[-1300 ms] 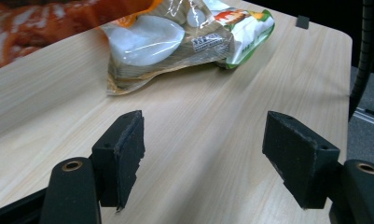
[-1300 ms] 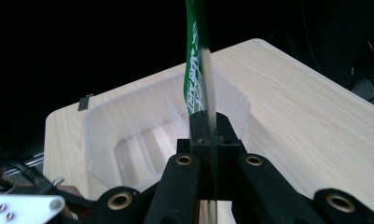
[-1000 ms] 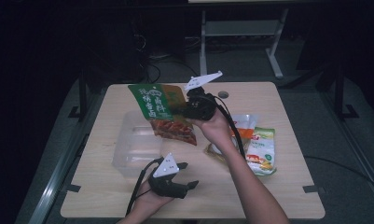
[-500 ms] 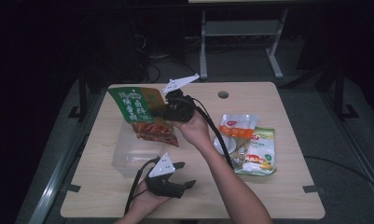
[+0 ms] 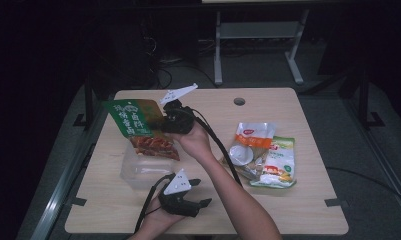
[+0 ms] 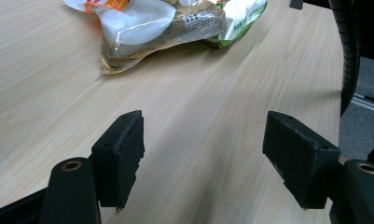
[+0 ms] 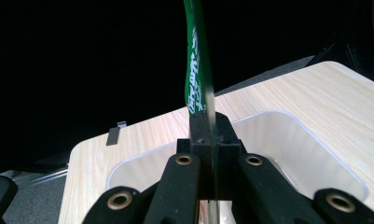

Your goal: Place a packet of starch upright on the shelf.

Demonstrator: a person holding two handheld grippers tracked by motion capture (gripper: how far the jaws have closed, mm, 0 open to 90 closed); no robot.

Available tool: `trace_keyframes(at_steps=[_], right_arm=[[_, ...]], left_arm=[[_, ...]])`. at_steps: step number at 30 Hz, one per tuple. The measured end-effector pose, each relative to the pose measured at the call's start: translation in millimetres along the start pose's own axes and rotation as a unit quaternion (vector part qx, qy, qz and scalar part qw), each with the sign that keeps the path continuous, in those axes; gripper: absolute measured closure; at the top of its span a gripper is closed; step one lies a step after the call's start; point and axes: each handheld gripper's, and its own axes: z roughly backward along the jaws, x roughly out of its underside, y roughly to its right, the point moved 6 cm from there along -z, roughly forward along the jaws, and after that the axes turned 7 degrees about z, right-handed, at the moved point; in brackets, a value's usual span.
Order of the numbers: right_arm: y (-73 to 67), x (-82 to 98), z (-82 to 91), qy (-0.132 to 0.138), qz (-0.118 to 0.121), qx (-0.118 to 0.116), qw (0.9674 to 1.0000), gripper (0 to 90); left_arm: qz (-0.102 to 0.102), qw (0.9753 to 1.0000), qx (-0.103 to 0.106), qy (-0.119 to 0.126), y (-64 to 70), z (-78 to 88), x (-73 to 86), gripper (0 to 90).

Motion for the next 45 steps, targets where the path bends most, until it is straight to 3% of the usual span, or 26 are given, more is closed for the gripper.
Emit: trace_keyframes(at_steps=[14,16,17,22,26,32,37,45], right_arm=[[2.2,13.6,-27.5,-0.001,-0.01,-0.007,0.9999,89.4],[4.7,17.1,-29.0,0.003,-0.011,-0.004,0.9999,89.4],[5.5,18.3,-29.2,0.006,-0.017,-0.006,0.9998,89.4],[9.4,23.8,-30.6,0.012,-0.035,-0.002,0.9993,89.4],[10.3,28.0,-32.5,0.009,-0.037,-0.003,0.9993,89.3],[11.3,37.6,-34.7,-0.007,-0.037,-0.011,0.9992,88.5],[11.9,39.6,-31.1,-0.004,-0.036,-0.016,0.9992,82.1],[11.7,41.0,-23.2,-0.013,-0.034,-0.014,0.9992,80.4]], left_arm=[[0.004,1.0,-0.004,0.0,-0.8,0.7,1.5,29.1],[-0.005,1.0,-0.006,-0.006,-0.5,0.3,2.1,29.3],[-0.013,0.9998,-0.009,-0.013,-0.8,0.9,2.7,29.5],[-0.011,0.9999,-0.009,-0.008,1.3,-1.0,2.3,29.6],[-0.018,0.9997,-0.007,-0.014,1.5,0.0,2.8,29.8],[-0.013,0.9998,-0.006,-0.014,1.0,-1.6,3.6,29.8],[-0.014,0.9998,-0.008,-0.013,0.2,-2.2,3.6,29.8],[-0.013,0.9998,-0.008,-0.013,-0.9,-2.1,3.4,29.8]])
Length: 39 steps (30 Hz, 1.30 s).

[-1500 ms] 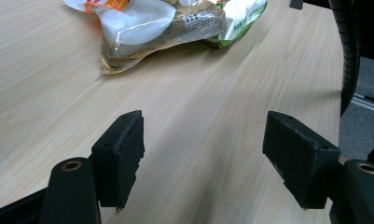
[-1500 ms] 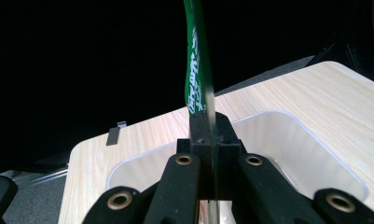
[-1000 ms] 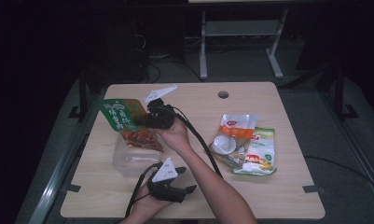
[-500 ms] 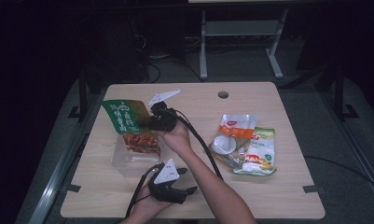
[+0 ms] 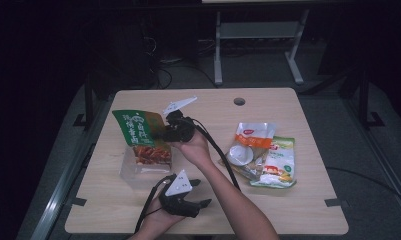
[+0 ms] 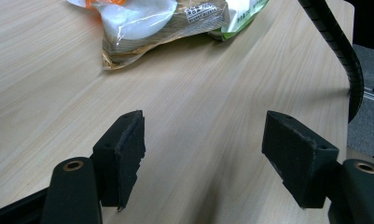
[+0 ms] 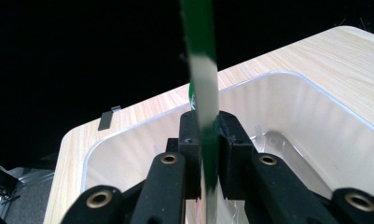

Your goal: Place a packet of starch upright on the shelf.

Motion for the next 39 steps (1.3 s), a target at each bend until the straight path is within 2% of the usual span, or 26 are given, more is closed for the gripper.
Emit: trace_keyframes(at_steps=[4,10,12,16,22,24,26,29,36,39], right_arm=[[0.4,0.3,4.6,0.004,-0.001,0.002,1.0,75.3],[0.7,-0.1,10.7,0.007,0.0,0.007,1.0,72.5],[1.4,-0.2,12.6,0.005,0.0,0.011,0.9999,75.5],[1.6,1.9,14.2,-0.001,0.009,0.017,0.9998,87.8],[2.4,3.3,15.4,-0.002,0.01,0.019,0.9998,87.9],[2.5,3.6,16.9,-0.004,0.009,0.014,0.9999,79.8],[4.2,3.9,19.5,-0.003,-0.002,0.01,0.9999,68.8],[6.6,5.0,25.4,-0.005,-0.011,0.004,0.9999,61.7],[9.6,8.8,41.1,-0.019,-0.016,0.016,0.9996,53.0],[12.1,12.5,53.7,-0.026,-0.016,0.031,0.9991,48.5]], left_arm=[[-0.001,1.0,-0.001,-0.001,0.0,-0.6,0.1,29.7],[0.0,1.0,-0.002,-0.001,0.3,-1.6,0.3,29.7],[0.0,1.0,-0.003,0.0,0.2,-1.1,0.2,29.7],[-0.004,1.0,-0.005,-0.002,-1.2,-0.8,0.4,29.7],[-0.001,1.0,-0.006,0.0,-1.6,0.4,0.0,29.6],[0.0,1.0,-0.006,0.0,-1.4,0.3,0.1,29.4],[-0.003,1.0,-0.006,-0.002,-1.7,-0.5,0.5,29.2],[-0.004,1.0,-0.006,-0.001,-1.6,-0.6,0.1,28.9],[-0.01,0.9999,-0.009,-0.002,-2.6,-0.2,-0.8,27.8],[-0.018,0.9998,-0.009,-0.006,-3.8,0.4,-1.0,27.7]])
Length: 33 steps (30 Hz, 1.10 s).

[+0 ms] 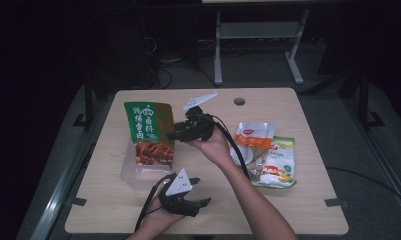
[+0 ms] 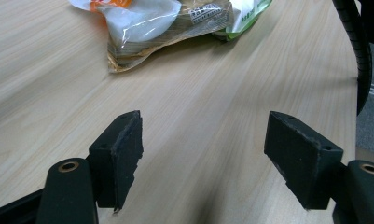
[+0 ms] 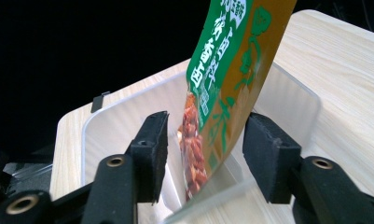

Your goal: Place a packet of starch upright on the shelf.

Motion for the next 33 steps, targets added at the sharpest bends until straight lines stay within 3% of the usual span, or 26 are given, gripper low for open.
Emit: trace_keyframes(at_steps=[11,33], right_arm=[[12.7,20.7,35.8,-0.002,-0.015,0.024,0.9996,45.6],[28.4,55.7,85.3,-0.014,-0.048,0.068,0.9964,43.0]], left_arm=[[0.001,1.0,0.002,0.002,-0.2,-2.3,-0.1,27.6],[0.008,1.0,0.0,0.0,-1.0,-2.5,0.4,27.6]])
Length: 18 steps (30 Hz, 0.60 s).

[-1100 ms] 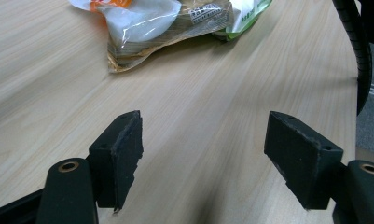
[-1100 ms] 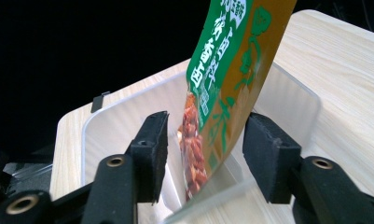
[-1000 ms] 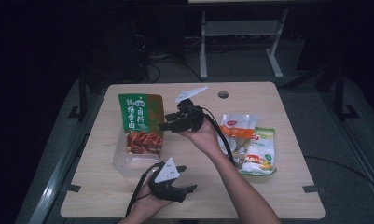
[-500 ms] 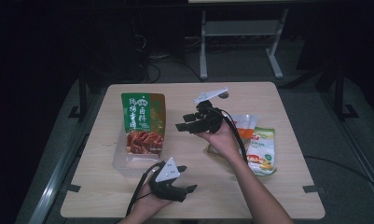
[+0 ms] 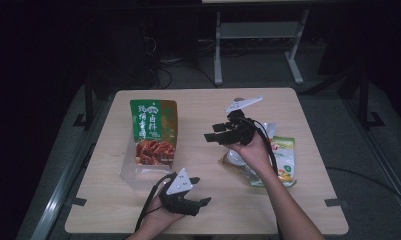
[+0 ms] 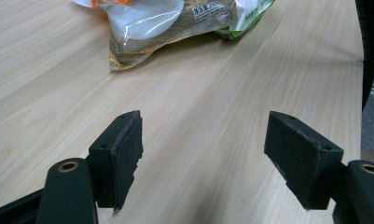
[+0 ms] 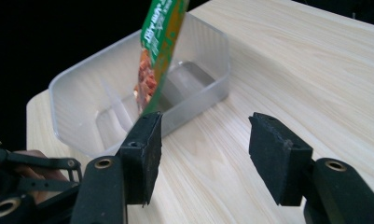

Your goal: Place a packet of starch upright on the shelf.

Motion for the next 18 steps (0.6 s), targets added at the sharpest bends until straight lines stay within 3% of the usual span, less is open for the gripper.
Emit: trace_keyframes(at_steps=[18], right_arm=[[21.1,29.0,31.6,-0.018,-0.031,0.037,0.9987,41.4]], left_arm=[[0.009,0.9999,0.004,0.006,-1.4,1.2,-1.5,27.7]])
